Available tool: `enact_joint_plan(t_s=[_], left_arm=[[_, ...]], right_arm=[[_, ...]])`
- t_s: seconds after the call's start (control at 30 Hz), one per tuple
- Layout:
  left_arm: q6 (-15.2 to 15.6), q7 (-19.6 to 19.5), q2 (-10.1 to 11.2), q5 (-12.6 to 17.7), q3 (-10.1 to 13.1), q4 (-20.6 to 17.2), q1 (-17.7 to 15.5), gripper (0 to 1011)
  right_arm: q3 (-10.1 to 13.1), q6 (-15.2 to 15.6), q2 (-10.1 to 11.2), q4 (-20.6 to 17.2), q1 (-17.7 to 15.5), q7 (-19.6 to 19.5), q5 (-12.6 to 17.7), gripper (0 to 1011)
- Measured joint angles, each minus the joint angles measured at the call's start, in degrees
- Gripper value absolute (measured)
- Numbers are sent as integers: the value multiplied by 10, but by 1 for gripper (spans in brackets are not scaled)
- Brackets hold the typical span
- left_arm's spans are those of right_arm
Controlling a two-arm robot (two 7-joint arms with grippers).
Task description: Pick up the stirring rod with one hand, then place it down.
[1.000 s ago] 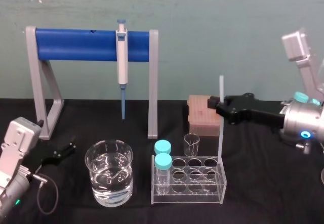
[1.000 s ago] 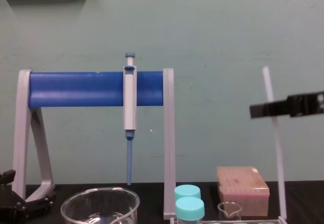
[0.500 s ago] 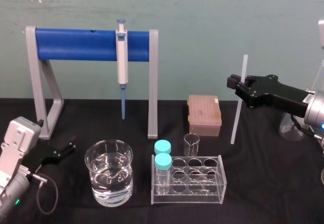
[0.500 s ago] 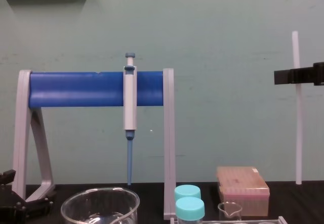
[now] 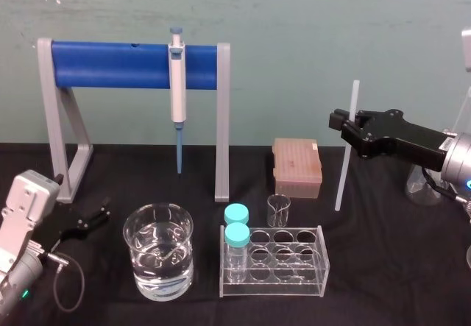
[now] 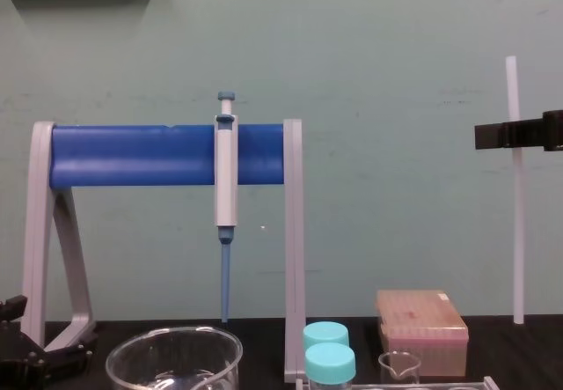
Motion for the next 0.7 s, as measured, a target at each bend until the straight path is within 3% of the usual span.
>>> enact_joint_plan(t_s=[0.7], left_arm=[[0, 0, 0, 0, 0, 0, 0, 1005]], right_arm=[[-2, 2, -1, 1, 1, 1, 0, 75]])
